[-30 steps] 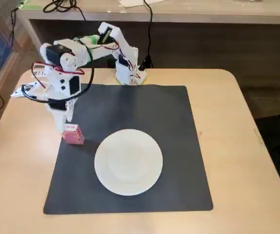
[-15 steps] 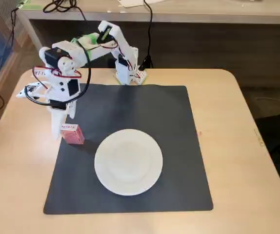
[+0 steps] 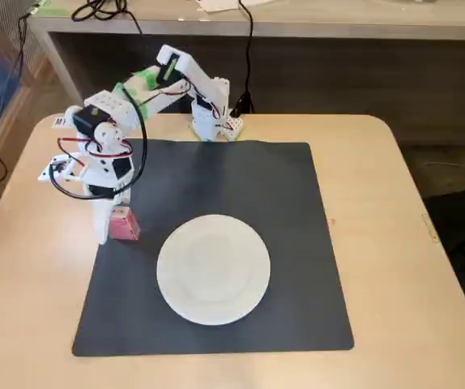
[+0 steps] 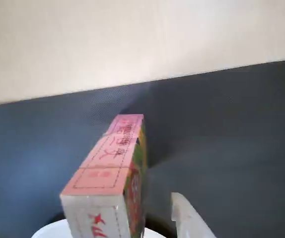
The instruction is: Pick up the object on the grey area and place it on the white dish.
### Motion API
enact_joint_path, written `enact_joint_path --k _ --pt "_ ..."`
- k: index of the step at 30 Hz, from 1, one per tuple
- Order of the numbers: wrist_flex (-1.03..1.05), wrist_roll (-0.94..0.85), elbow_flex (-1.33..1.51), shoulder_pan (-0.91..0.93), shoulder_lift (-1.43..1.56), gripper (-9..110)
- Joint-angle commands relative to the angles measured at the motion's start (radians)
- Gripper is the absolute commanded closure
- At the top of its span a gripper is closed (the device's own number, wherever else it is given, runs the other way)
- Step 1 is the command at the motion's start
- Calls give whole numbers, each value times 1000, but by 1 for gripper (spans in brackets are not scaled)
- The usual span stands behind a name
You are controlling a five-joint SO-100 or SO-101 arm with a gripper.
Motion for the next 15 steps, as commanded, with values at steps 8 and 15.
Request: enact_joint_path --k 8,15 --pt "3 0 -276 21 -155 84" --pt "3 23 -322 11 -201 101"
